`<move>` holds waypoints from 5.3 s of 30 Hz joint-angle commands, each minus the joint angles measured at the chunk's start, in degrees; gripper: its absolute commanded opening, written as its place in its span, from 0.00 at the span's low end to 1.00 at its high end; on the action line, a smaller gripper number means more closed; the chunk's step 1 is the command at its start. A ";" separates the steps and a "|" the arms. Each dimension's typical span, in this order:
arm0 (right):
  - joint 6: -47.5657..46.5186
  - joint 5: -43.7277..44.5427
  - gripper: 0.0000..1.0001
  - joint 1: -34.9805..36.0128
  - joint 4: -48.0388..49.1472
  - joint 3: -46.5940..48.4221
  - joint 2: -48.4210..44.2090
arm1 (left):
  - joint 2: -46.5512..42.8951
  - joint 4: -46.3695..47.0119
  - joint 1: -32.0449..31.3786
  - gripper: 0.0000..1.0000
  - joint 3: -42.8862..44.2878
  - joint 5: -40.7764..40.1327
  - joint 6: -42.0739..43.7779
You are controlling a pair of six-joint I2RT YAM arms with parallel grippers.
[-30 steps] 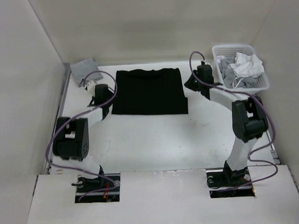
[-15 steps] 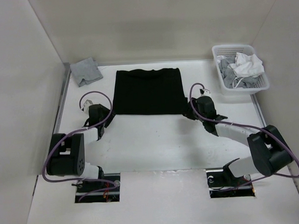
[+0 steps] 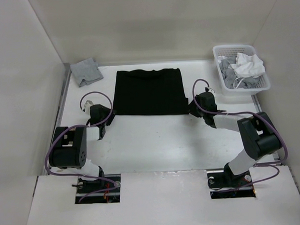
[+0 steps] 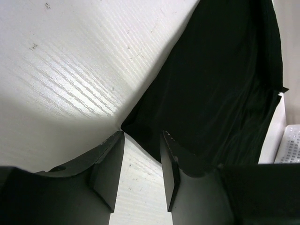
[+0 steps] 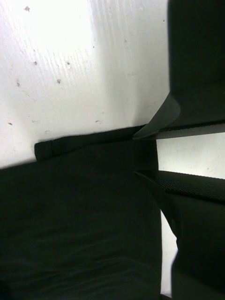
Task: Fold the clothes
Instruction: Fold the tank top
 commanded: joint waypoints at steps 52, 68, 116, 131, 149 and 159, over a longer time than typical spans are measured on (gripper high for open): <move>-0.55 15.87 0.00 9.59 -2.16 -4.88 -23.69 | -27.46 -8.33 -4.22 0.00 1.99 -6.32 2.15; -17.71 38.31 0.02 38.96 -36.29 23.33 -56.18 | -62.59 -37.10 -11.43 0.00 24.50 -12.22 11.48; 4.08 -7.75 0.01 -4.38 -7.19 -20.95 -42.54 | -64.57 -29.96 6.14 0.01 -13.99 9.59 -1.97; 5.76 -8.10 0.54 -4.99 -7.12 -23.87 -36.86 | -68.75 -42.31 6.42 0.19 -11.10 -5.44 0.23; 19.37 -15.49 0.08 -2.27 23.27 -20.86 -6.25 | -41.50 -10.40 -15.63 0.20 -9.34 -7.64 1.10; 16.06 -10.67 0.01 -7.01 12.35 -26.94 -32.84 | -23.49 3.31 -32.33 0.20 -6.36 -11.69 0.76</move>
